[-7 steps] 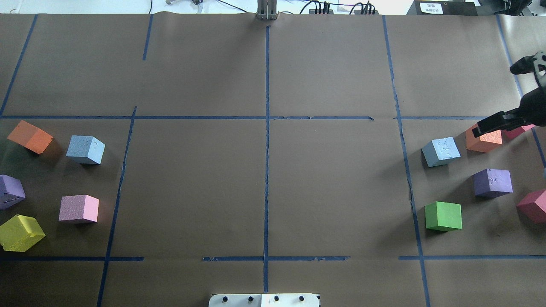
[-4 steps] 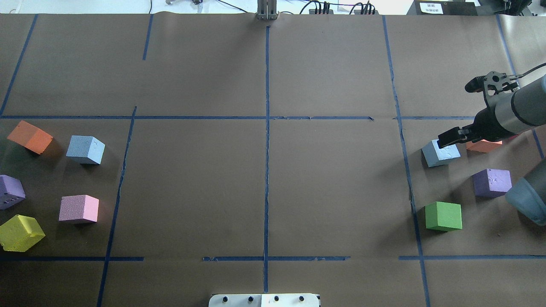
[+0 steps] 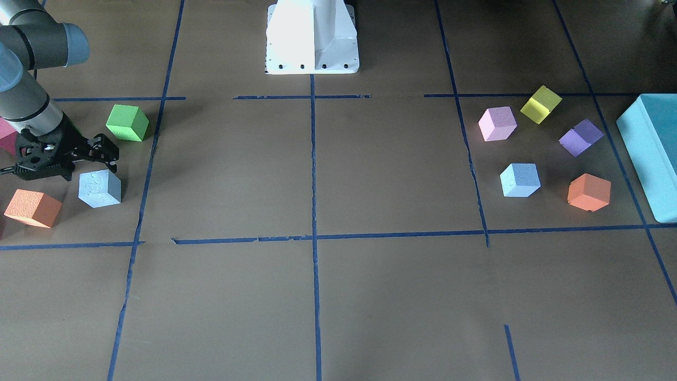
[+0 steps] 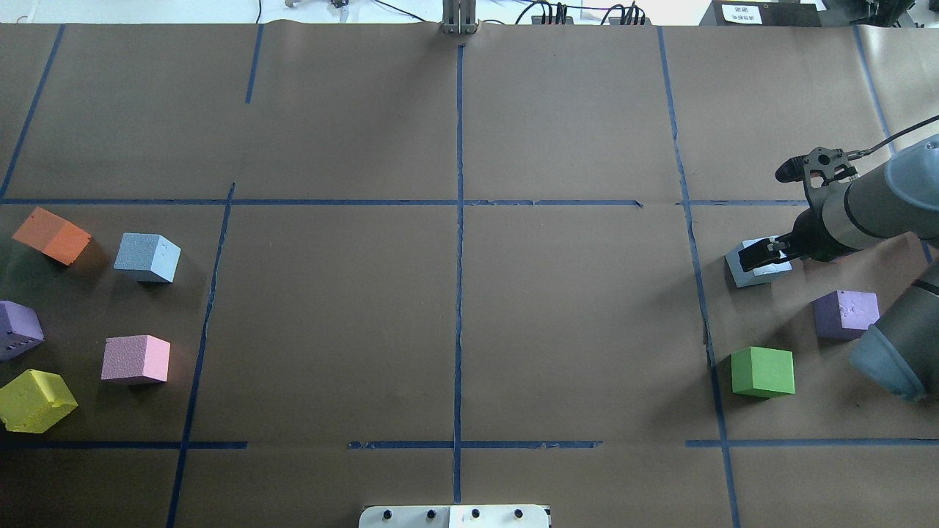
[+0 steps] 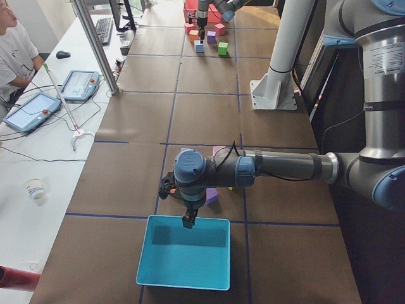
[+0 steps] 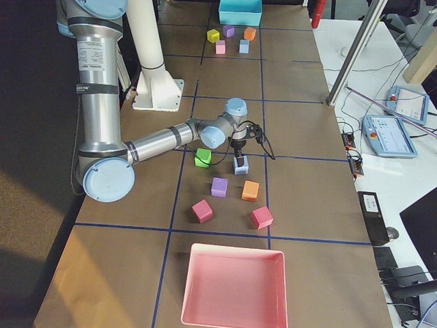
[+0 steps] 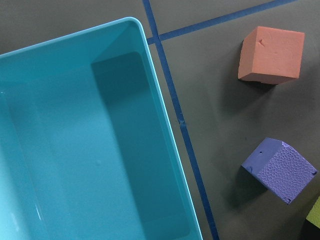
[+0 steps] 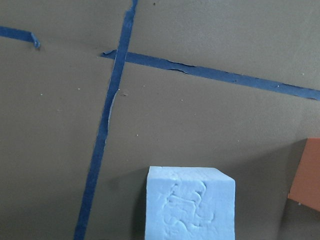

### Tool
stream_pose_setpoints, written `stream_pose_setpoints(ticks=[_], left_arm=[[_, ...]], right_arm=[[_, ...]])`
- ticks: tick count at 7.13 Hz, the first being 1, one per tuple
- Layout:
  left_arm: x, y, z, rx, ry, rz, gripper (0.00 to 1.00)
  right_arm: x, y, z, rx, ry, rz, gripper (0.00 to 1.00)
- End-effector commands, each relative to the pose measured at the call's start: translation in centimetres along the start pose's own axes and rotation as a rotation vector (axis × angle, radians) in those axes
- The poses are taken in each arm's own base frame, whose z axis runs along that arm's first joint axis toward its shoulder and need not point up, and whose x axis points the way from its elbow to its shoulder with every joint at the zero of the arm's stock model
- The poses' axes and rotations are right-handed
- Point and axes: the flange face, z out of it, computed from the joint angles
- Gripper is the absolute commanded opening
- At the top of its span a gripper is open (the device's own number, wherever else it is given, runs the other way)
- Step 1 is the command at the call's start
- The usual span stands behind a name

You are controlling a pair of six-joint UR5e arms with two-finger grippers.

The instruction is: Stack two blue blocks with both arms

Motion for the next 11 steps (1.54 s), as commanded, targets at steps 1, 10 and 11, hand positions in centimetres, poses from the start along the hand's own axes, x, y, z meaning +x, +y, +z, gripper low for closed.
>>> stream_pose_setpoints(ticks=[1, 10, 11], left_arm=[[0.0, 0.0, 0.0, 0.000, 0.000, 0.000, 1.00], [0.0, 0.0, -0.1, 0.001, 0.000, 0.001, 1.00], [0.1, 0.0, -0.1, 0.002, -0.001, 0.002, 1.00]], right_arm=[[-0.4, -0.8, 1.8, -0.018, 0.010, -0.019, 0.99], [-14.0, -7.6, -0.9, -0.036, -0.077, 0.016, 0.03], [-23.5, -9.1, -2.5, -0.072, -0.067, 0.094, 0.03]])
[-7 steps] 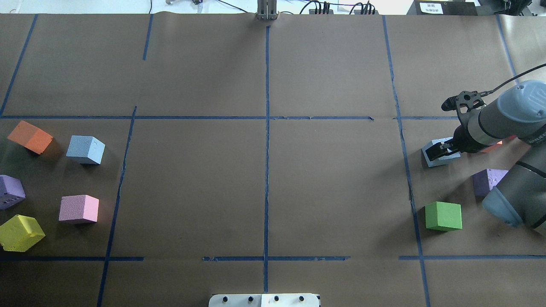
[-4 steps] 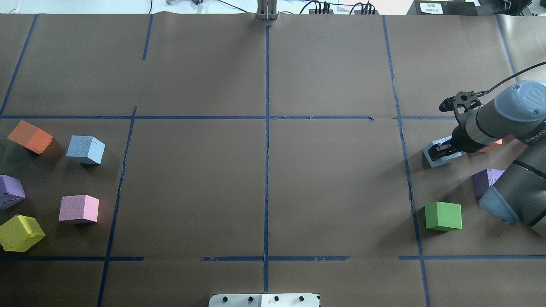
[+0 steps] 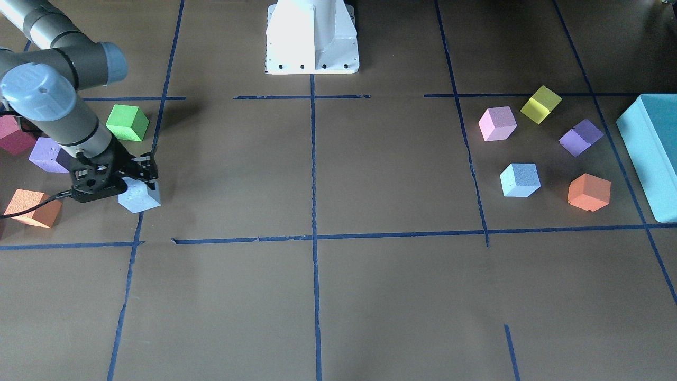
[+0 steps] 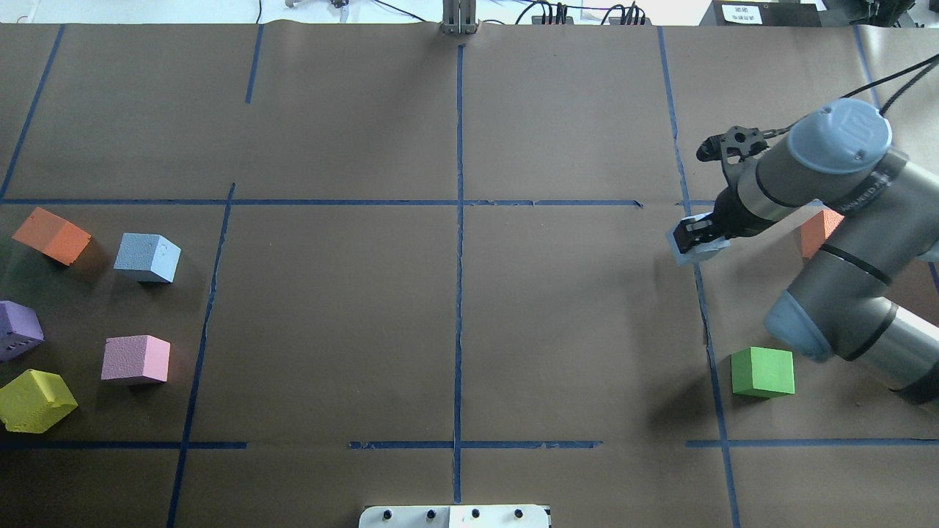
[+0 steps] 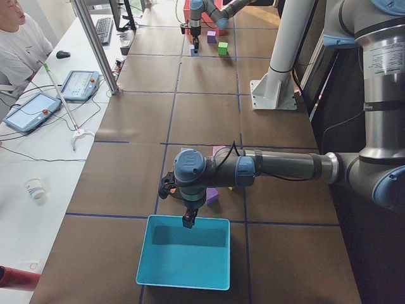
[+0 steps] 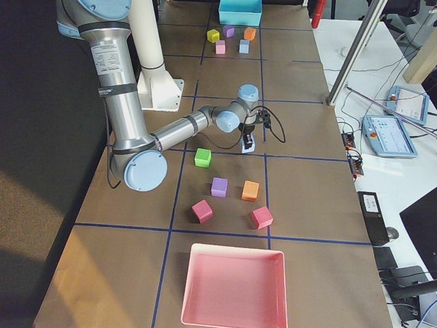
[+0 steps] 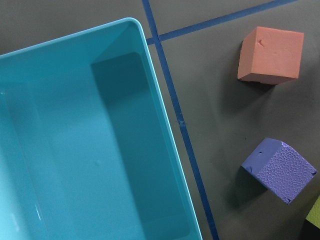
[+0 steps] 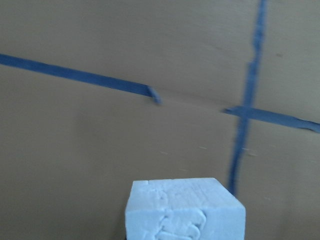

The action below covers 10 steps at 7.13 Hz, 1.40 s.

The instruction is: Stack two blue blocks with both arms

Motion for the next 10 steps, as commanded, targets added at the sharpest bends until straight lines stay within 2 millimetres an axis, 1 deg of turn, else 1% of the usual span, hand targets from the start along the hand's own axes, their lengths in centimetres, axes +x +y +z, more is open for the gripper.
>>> stream_pose_setpoints(ticks=[1, 2, 3, 4, 5, 6, 7, 8, 9, 10], left_arm=[[0.0, 0.0, 0.0, 0.001, 0.000, 0.001, 1.00], [0.0, 0.1, 0.0, 0.000, 0.002, 0.000, 1.00], [0.0, 0.1, 0.0, 0.000, 0.000, 0.000, 1.00], [-0.1, 0.2, 0.1, -0.003, 0.001, -0.004, 1.00], [-0.1, 0.3, 0.2, -0.004, 0.002, -0.005, 1.00], [-0.1, 0.3, 0.2, -0.004, 0.002, -0.005, 1.00], [0.0, 0.3, 0.2, -0.004, 0.003, -0.005, 1.00], [0.0, 0.3, 0.2, -0.003, 0.003, -0.004, 1.00], [0.0, 0.3, 0.1, -0.002, 0.002, -0.003, 1.00], [0.1, 0.2, 0.0, 0.000, 0.002, 0.000, 1.00]], right_arm=[[-18.2, -3.3, -2.3, -0.014, 0.015, 0.154, 0.03], [-26.0, -4.7, -0.8, -0.016, 0.027, 0.251, 0.03], [-30.9, -4.7, 0.9, 0.000, 0.057, 0.312, 0.03], [-32.2, -3.8, 2.2, -0.002, 0.074, 0.333, 0.05], [-32.4, -3.6, 3.0, -0.004, 0.086, 0.337, 0.06], [-32.3, -3.5, 3.6, -0.008, 0.096, 0.336, 0.15], [-32.1, -3.5, 4.0, -0.008, 0.103, 0.336, 0.70], [-32.7, -3.5, 3.7, 0.021, 0.103, 0.326, 0.99], [-33.5, -3.9, 3.0, 0.034, 0.075, 0.324, 1.00], [-34.7, -4.4, 1.5, 0.040, 0.049, 0.317, 1.00]])
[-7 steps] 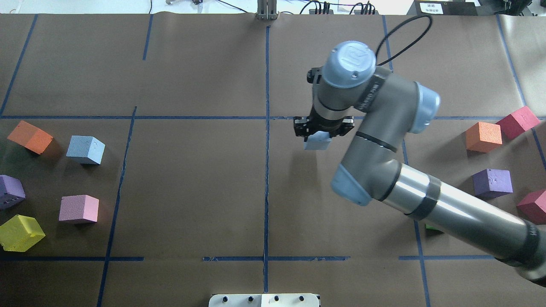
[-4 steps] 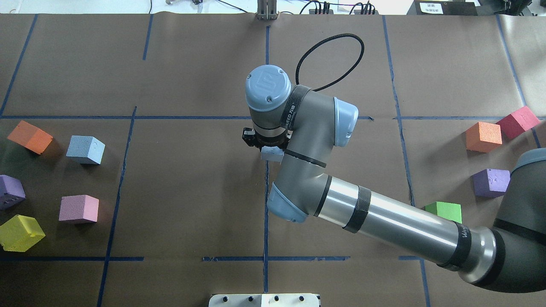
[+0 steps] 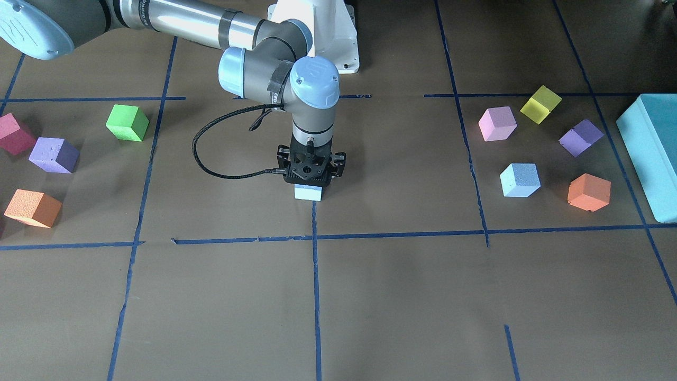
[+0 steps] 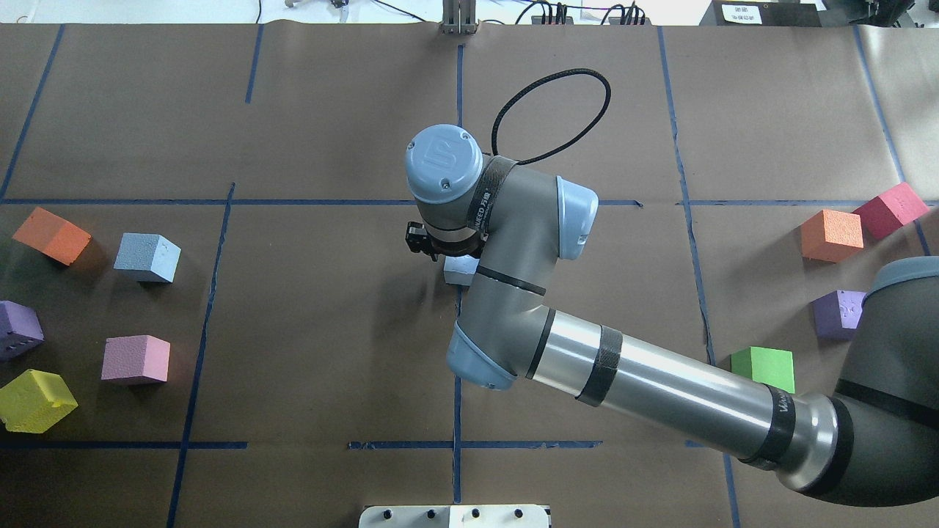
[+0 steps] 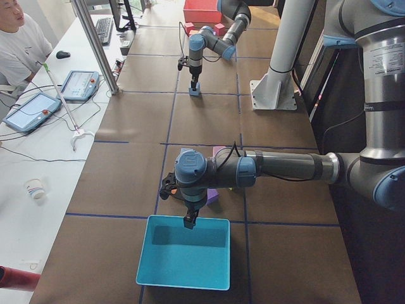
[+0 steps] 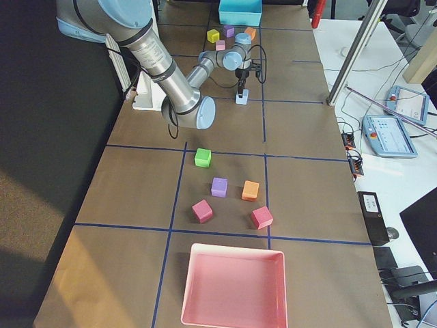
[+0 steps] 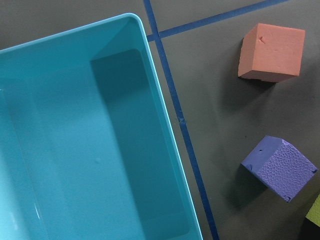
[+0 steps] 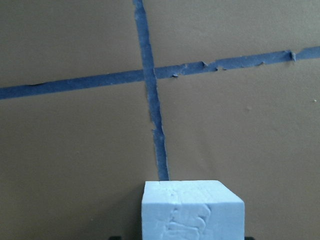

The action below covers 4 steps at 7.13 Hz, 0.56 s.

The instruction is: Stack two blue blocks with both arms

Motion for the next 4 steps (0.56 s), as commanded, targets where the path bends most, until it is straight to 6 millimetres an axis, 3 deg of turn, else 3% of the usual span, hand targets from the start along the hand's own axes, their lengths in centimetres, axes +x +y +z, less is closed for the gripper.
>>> stream_pose_setpoints(ticks=[1, 3, 4], left_arm=[[0.1, 0.0, 0.0, 0.000, -0.002, 0.001, 1.00], [0.2, -0.6, -0.4, 0.006, -0.009, 0.011, 1.00], [0.9, -1.2, -1.1, 0.046, -0.019, 0.049, 1.00]], right_arm=[[-1.5, -1.2, -3.2, -0.003, -0.052, -0.005, 1.00], [3.5, -7.9, -7.3, -0.046, -0.082, -0.018, 1.00], [8.5, -10.3, -9.8, -0.038, -0.050, -0.088, 1.00]])
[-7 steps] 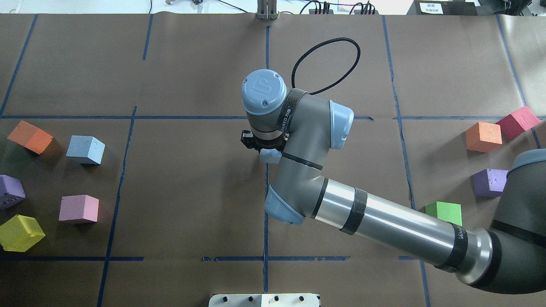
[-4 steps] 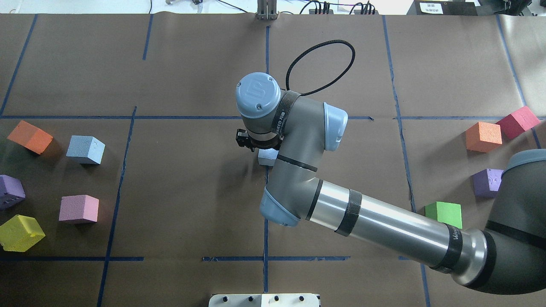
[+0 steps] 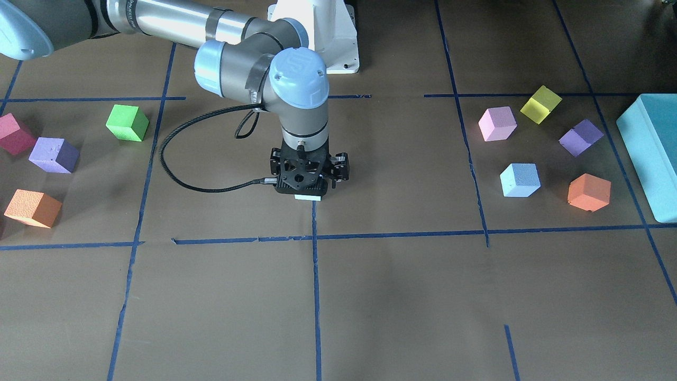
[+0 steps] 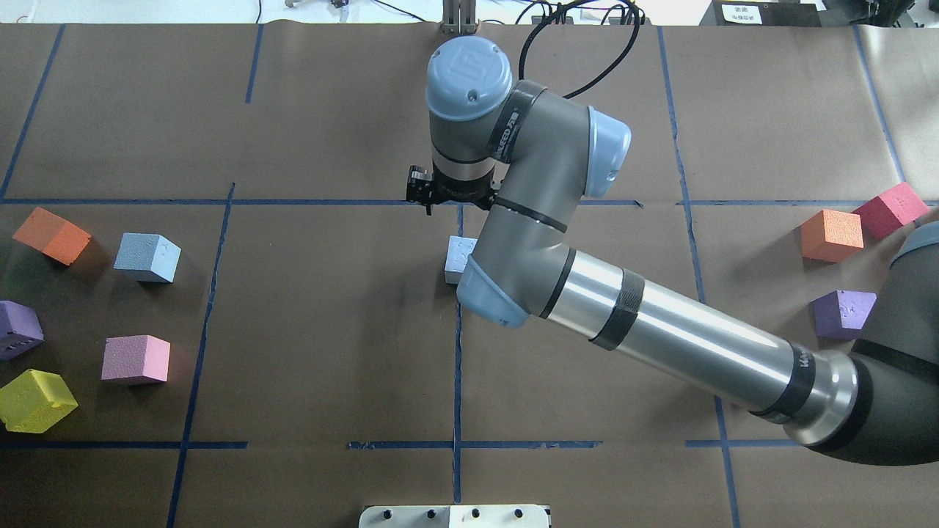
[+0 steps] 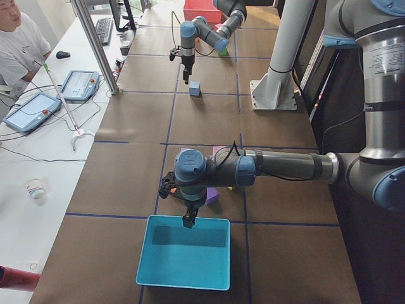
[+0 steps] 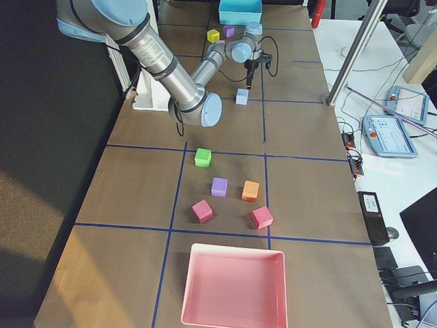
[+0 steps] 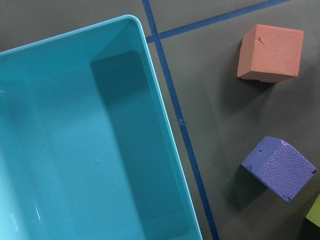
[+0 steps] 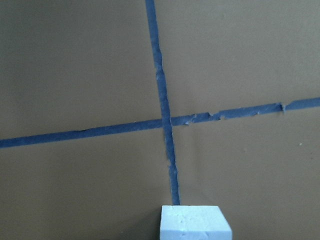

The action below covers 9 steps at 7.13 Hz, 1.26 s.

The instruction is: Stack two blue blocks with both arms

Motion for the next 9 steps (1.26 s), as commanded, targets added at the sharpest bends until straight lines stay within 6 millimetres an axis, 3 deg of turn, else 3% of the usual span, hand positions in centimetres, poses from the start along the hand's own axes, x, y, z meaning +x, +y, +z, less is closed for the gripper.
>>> stream_pose_setpoints(ticks=[1, 2, 3, 5, 7, 8, 9], left_arm=[[1.0, -1.5, -1.4, 0.101, -0.033, 0.103, 1.00], [1.0, -2.2, -1.6, 0.155, -0.057, 0.158, 1.00], [2.2, -4.8, -1.7, 0.163, -0.043, 0.192, 1.00], [5.1, -6.5, -1.3, 0.166, 0.042, -0.078, 1.00], [12.6, -10.5, 0.2, 0.133, 0.056, -0.089, 1.00], [15.4, -12.0, 1.0, 0.119, 0.054, -0.072, 1.00], [18.1, -13.2, 2.3, 0.096, 0.075, -0.097, 1.00]], right_arm=[[12.2, -5.3, -6.1, -0.010, 0.048, -0.140, 1.00], [21.6, -6.2, -6.6, -0.023, 0.057, -0.253, 1.00], [30.4, -7.3, -8.9, -0.032, 0.039, -0.335, 1.00], [50.0, -6.7, -11.7, -0.060, 0.030, -0.488, 1.00], [66.8, -2.7, -13.1, -0.079, 0.047, -0.569, 1.00], [73.8, 0.7, -13.4, -0.090, 0.049, -0.572, 1.00], [79.1, 4.0, -14.3, -0.078, 0.052, -0.528, 1.00]])
